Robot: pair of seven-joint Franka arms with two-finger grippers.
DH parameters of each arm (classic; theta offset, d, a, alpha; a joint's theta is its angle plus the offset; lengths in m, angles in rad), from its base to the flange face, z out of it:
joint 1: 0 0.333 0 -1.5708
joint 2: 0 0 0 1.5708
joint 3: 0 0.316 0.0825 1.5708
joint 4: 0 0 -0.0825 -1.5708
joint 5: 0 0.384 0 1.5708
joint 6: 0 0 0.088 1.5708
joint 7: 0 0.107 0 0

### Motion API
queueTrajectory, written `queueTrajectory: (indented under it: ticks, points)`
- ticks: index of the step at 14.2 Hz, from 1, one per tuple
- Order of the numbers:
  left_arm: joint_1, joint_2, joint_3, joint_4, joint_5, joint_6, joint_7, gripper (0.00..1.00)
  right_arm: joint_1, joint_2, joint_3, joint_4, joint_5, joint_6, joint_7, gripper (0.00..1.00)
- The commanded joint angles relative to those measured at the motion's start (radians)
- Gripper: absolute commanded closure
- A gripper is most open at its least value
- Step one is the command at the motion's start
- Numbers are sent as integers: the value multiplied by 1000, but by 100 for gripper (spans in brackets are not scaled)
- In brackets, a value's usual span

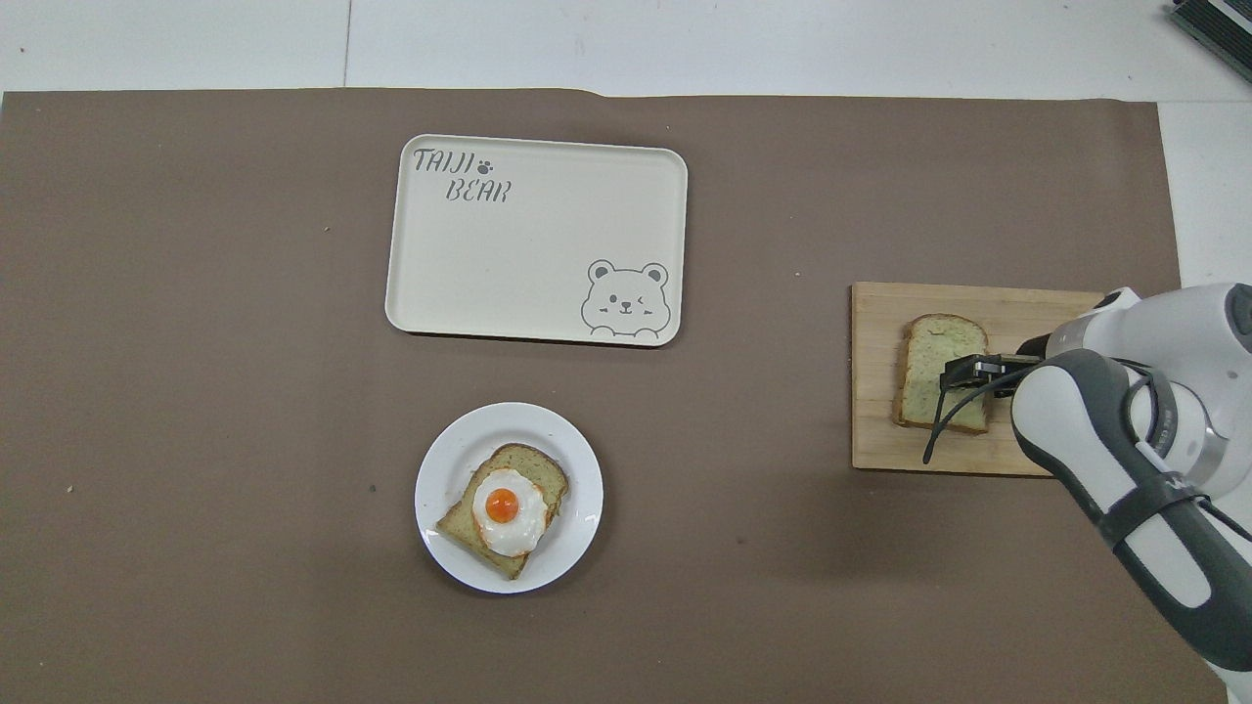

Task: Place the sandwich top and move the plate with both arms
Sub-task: 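Grasp the bread slice edge with the right gripper and lift it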

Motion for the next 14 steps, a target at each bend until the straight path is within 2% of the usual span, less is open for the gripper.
queueTrajectory:
  ticks: [1, 2, 3, 14]
  points:
    - [5, -26, -4, -33, 6, 10, -7, 0, -16, -14, 8, -22, 32, 21, -57, 75]
    - [5, -26, -4, -33, 6, 10, -7, 0, -15, -14, 8, -22, 34, 21, -54, 97]
    - [5, -26, -4, -33, 6, 11, -7, 0, -16, -14, 8, -22, 34, 21, -53, 100]
    - [5, -26, -4, -33, 6, 10, -7, 0, -13, -12, 8, -22, 34, 18, -44, 100]
